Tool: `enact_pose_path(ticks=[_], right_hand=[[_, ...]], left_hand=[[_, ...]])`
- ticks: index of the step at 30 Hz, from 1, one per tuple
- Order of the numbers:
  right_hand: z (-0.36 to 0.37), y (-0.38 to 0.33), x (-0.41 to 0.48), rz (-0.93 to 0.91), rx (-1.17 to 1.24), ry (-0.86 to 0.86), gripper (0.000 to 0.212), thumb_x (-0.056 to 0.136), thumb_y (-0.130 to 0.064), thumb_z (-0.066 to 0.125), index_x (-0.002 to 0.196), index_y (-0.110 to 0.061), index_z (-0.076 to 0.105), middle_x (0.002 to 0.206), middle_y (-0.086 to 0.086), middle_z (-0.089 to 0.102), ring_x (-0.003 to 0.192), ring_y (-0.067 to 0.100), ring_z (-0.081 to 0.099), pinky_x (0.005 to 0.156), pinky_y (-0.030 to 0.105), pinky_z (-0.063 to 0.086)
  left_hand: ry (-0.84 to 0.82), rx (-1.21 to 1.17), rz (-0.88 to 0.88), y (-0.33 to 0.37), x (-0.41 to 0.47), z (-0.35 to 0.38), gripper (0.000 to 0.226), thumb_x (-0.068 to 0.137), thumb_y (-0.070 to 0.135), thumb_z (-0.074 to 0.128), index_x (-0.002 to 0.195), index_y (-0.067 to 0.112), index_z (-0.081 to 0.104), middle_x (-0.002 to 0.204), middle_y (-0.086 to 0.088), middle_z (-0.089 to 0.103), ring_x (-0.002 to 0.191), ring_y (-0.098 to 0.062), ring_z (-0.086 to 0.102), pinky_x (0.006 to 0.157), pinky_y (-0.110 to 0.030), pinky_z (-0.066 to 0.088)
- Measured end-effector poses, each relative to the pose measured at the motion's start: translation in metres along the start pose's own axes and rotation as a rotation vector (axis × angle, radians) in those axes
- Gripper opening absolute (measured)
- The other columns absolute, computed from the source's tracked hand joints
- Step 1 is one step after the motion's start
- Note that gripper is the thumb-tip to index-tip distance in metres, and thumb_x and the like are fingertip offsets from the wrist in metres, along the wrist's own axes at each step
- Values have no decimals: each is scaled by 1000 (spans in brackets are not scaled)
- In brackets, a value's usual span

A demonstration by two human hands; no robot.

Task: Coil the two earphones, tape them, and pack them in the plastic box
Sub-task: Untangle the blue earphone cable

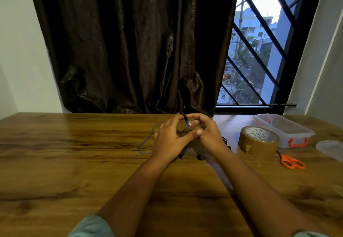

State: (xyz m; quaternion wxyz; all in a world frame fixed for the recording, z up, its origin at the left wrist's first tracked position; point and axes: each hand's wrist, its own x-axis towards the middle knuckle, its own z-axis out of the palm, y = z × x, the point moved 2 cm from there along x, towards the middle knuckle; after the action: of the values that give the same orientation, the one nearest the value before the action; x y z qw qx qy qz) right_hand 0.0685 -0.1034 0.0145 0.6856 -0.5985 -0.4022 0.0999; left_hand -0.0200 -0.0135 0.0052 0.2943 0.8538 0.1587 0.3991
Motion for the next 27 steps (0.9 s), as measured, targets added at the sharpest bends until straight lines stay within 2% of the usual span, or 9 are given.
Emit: enact_pose_path(ticks=[5,8,11,14,17,21,23,25,27], right_hand=[[-1,3,0,9,-69,24,15,94,-5,52,98,-2,66,72,1,60,49,-2,51,51,15,43],[-2,0,1,-28,-191,25,16,93,-6,54,97,0,68,72,0,62,46,-7,51,47,7,37],[1,-1,3,-10,-197,-21,17,92,-6,55,102,-6,69,75,1,63,60,-7,55,58,9,42],[0,1,4,-2,-179,-75,35,94,-7,53,128,-12,56,66,-7,61,75,8,58,77,24,45],[-2,0,3,-6,-186,-118,60,95,-6,50,145,-29,27,67,-5,65,81,11,63,87,25,46],[-5,-4,0,-17,-119,-90,79,95,-1,48,144,-39,0,71,7,62,68,3,64,69,13,49],[-7,-5,0,-4,-150,-61,82,94,0,50,143,-40,-3,74,7,63,60,-1,61,54,10,44],[-7,-4,0,29,-114,-59,83,91,0,54,147,-35,3,80,7,66,64,5,63,57,16,46],[-4,-2,0,117,50,-70,65,91,1,54,143,-26,28,88,8,66,70,9,65,55,16,46]], left_hand=[[68,-12,-71,2,2,-1,44,81,55,58,122,41,48,112,15,64,104,-8,58,86,-34,25],[119,-91,-115,-5,6,-2,18,89,41,51,106,44,58,91,10,71,94,-13,65,94,-39,34],[216,-363,-163,-8,8,-6,11,91,33,48,92,37,58,76,9,68,76,-12,66,82,-50,50],[273,-685,-253,-7,13,-13,22,96,9,47,82,23,57,80,0,64,51,-2,59,59,-29,52],[218,-753,-330,-10,17,-20,19,97,11,46,82,18,57,82,-2,62,42,-1,49,42,-15,43],[58,-616,-312,-13,15,-26,21,94,26,52,76,17,59,57,5,53,38,2,43,42,-14,36],[21,-598,-289,-13,16,-29,28,94,27,53,69,16,60,47,12,48,38,2,40,42,-9,33],[-45,-616,-308,-11,17,-32,30,94,30,51,68,16,59,47,11,44,36,1,35,38,-8,28],[-174,-684,-335,-9,17,-31,28,95,29,48,73,16,59,47,8,43,32,1,30,34,-10,23]])
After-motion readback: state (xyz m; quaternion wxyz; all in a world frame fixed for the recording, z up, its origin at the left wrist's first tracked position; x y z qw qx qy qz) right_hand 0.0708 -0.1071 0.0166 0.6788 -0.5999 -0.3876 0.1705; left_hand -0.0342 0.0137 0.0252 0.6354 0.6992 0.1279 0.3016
